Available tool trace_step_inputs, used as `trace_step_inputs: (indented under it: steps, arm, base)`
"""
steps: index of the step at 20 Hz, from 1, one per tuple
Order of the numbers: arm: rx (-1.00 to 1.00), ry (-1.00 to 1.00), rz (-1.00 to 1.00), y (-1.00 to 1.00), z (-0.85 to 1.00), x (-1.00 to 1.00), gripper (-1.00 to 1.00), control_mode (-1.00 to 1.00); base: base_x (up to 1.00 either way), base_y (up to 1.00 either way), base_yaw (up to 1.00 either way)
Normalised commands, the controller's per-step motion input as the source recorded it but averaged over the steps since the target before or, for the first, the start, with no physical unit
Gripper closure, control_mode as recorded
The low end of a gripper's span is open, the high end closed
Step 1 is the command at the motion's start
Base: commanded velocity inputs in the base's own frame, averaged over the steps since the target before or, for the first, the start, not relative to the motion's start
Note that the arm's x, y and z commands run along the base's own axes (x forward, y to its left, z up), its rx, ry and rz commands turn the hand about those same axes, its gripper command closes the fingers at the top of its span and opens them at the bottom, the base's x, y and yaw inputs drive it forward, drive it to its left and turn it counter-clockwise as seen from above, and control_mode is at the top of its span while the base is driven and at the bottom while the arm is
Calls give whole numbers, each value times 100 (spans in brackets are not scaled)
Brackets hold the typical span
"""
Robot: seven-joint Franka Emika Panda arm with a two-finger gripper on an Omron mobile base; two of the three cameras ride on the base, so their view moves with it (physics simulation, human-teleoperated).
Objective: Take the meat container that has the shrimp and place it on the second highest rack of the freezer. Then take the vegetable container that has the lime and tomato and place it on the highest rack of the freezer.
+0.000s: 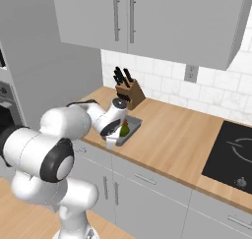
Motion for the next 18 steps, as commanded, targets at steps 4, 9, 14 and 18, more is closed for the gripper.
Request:
trace_step_inputs:
  steps: [4,9,14,18]
  arm:
    - [4,0,0,0,-62,0,-100,-100]
    - [2,0,0,0,-57,23,-100,-100]
    - [3,2,0,0,-43,58,-100,-100]
    - [5,0,0,0,-38,51,-100,-100]
  base:
    - [0,0,0]
    - [0,0,0]
    - [0,0,0]
    - [0,0,0]
